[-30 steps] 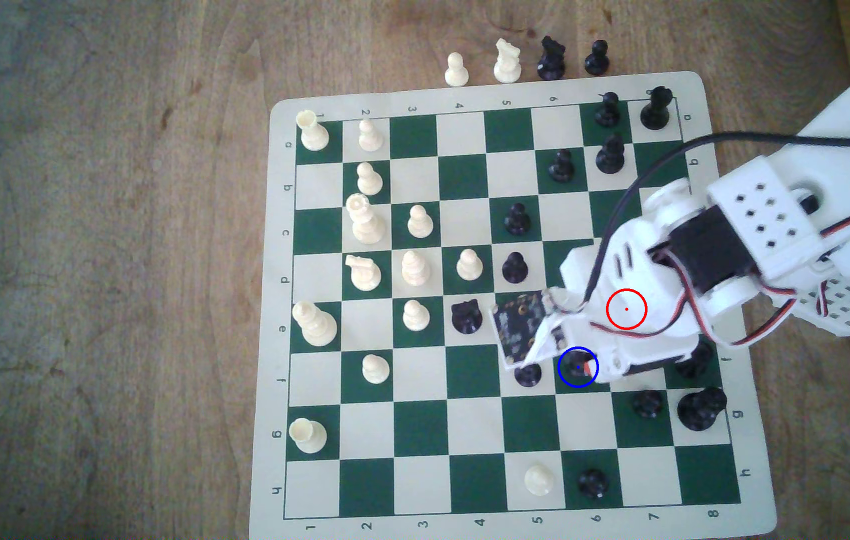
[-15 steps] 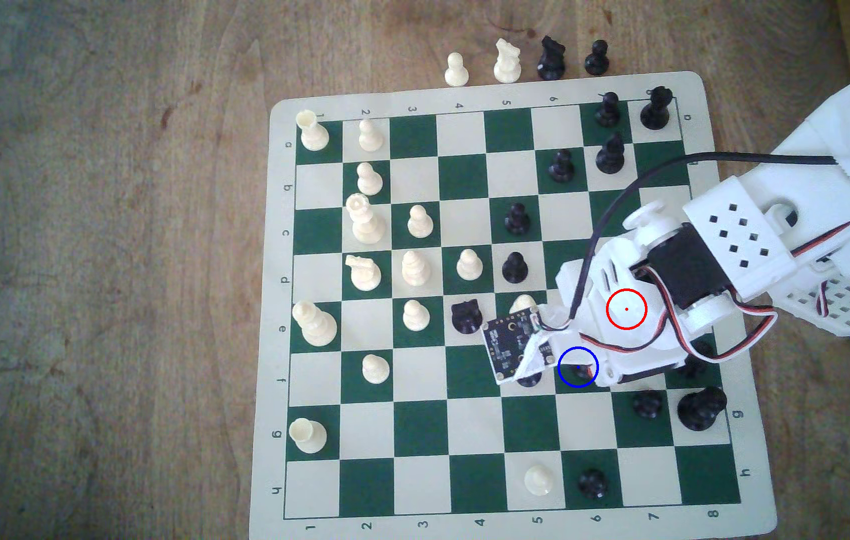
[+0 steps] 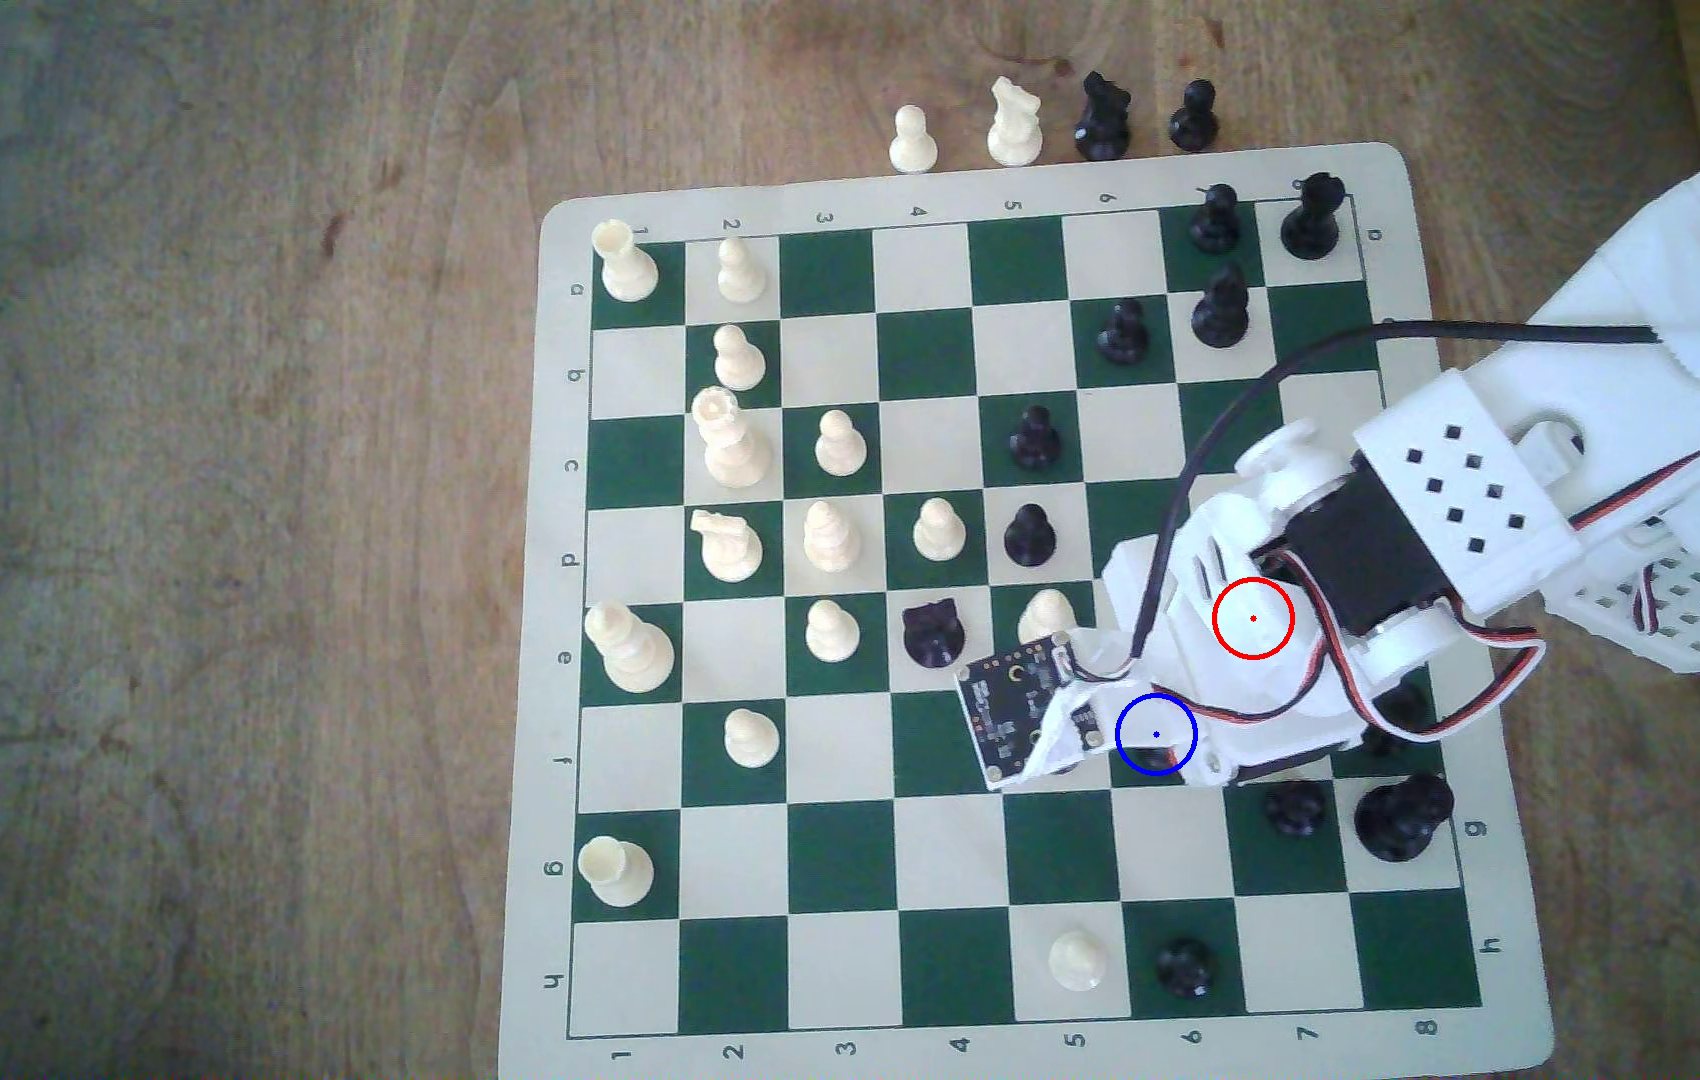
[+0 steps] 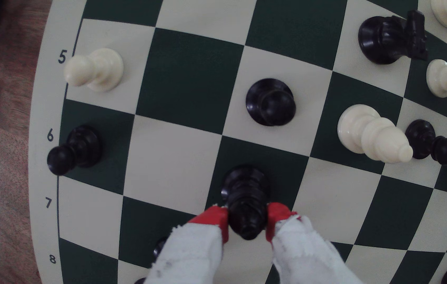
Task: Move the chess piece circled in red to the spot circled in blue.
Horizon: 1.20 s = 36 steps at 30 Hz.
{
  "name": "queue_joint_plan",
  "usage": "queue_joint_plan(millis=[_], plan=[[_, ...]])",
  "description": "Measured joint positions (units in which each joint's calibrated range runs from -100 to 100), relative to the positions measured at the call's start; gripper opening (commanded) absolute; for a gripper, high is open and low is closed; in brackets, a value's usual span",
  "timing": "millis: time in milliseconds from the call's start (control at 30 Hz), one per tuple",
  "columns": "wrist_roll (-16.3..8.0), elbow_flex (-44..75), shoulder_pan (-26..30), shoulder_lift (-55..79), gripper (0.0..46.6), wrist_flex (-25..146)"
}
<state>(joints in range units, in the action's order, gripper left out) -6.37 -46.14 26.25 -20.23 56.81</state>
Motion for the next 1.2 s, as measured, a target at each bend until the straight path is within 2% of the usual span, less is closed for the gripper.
queue_joint_plan(millis=[667,833,967,1200], plan=[[0.29,0.0,-0.74,0.0,1.4,0.0],[0.29,0.0,-1.03,0.0,14.0,0.0],[0.29,0.0,-1.03,0.0,16.8,0.32],[0.29,0.0,-1.4,0.0,18.6,2.31]])
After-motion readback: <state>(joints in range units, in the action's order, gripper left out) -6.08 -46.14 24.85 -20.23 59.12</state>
